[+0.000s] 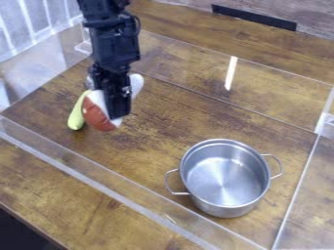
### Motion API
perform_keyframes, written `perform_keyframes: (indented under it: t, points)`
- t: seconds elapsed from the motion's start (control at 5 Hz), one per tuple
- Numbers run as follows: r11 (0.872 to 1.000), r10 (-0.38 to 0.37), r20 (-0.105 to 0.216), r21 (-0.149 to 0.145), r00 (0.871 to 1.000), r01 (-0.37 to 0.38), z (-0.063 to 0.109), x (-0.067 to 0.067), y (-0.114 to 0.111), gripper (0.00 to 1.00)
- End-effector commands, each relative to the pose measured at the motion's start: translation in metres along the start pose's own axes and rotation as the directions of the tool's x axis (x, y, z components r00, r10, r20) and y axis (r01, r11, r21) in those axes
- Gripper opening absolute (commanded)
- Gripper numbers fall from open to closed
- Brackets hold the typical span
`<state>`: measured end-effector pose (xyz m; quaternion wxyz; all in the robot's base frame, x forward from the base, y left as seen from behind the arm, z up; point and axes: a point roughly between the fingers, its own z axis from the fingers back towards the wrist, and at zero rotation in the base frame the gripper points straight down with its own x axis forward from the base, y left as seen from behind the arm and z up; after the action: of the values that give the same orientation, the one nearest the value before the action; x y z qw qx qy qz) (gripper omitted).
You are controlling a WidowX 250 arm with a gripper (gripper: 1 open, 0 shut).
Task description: Remove the mushroom from the silver pot and put it on the table
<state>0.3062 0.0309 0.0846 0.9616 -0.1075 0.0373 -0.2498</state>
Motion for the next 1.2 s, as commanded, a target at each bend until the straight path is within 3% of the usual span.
perform_keyframes:
  t: [0.0, 0.2, 0.6, 1.0]
  points:
    - [0.999, -0.022, 0.064, 0.050, 0.998, 0.019, 0.010, 0.011, -0.019, 0.00]
    - [0.998, -0.029, 0.064, 0.049, 0.998, 0.026, -0.005, 0.023, -0.032, 0.00]
    - [0.999, 0.024, 0.061, 0.027, 0.998, -0.026, -0.007, 0.025, -0.002, 0.00]
    - [1.000, 0.013, 0.037, 0.000, 0.999, -0.013, -0.012, 0.034, 0.008, 0.00]
